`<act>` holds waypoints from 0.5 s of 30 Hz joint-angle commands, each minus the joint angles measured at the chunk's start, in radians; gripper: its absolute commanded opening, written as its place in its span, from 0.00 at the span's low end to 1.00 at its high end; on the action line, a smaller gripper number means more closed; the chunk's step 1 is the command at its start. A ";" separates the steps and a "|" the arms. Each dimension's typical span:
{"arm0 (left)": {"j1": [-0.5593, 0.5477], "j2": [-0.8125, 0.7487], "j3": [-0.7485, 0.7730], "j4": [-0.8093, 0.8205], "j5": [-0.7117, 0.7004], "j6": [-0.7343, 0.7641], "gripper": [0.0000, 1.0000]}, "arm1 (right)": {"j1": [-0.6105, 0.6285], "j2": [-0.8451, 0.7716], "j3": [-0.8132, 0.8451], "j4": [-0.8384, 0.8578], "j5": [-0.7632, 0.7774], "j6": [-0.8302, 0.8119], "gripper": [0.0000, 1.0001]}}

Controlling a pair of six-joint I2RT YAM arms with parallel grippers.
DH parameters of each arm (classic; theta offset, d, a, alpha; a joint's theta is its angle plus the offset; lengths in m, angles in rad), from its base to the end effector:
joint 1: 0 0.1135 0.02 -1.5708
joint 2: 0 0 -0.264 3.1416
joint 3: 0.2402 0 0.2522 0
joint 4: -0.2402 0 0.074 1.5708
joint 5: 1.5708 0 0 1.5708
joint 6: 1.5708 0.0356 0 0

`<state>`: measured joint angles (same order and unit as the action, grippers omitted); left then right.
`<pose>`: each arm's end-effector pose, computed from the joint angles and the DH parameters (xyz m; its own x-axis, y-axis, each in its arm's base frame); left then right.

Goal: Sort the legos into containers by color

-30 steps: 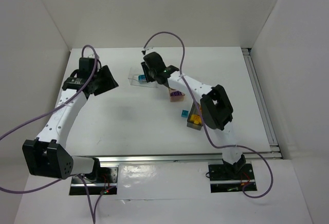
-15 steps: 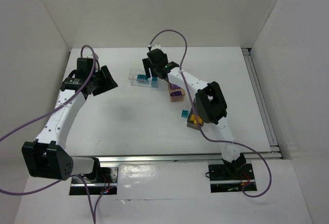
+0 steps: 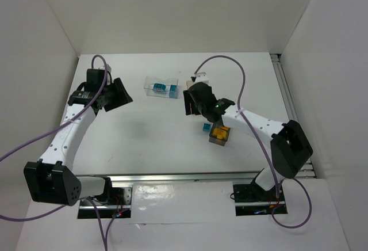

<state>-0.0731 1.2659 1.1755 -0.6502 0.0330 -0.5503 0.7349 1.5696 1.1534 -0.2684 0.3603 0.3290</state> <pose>0.2702 -0.0210 0.3290 -0.6245 -0.4783 -0.6175 -0.2690 0.8739 -0.4049 0.2689 0.2261 0.2655 -0.5812 -0.1178 -0.8052 -0.2505 0.9673 0.0393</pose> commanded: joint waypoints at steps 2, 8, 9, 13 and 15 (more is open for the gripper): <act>-0.005 -0.014 -0.002 0.033 0.031 -0.002 0.67 | -0.005 0.010 -0.101 -0.009 -0.038 0.080 0.76; -0.024 -0.014 -0.011 0.034 0.045 -0.011 0.65 | -0.005 0.069 -0.123 -0.018 -0.029 0.130 0.77; -0.033 -0.014 -0.011 0.034 0.036 -0.011 0.65 | -0.005 0.082 -0.123 -0.029 -0.029 0.130 0.77; -0.033 -0.005 -0.002 0.034 0.036 -0.011 0.65 | -0.014 0.092 -0.156 -0.084 0.003 0.180 0.80; -0.033 -0.005 -0.002 0.034 0.036 -0.011 0.65 | -0.014 0.081 -0.176 -0.100 0.029 0.194 0.81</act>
<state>-0.1036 1.2663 1.1683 -0.6426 0.0582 -0.5545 0.7258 1.6585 1.0058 -0.3130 0.3401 0.4721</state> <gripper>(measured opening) 0.655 0.808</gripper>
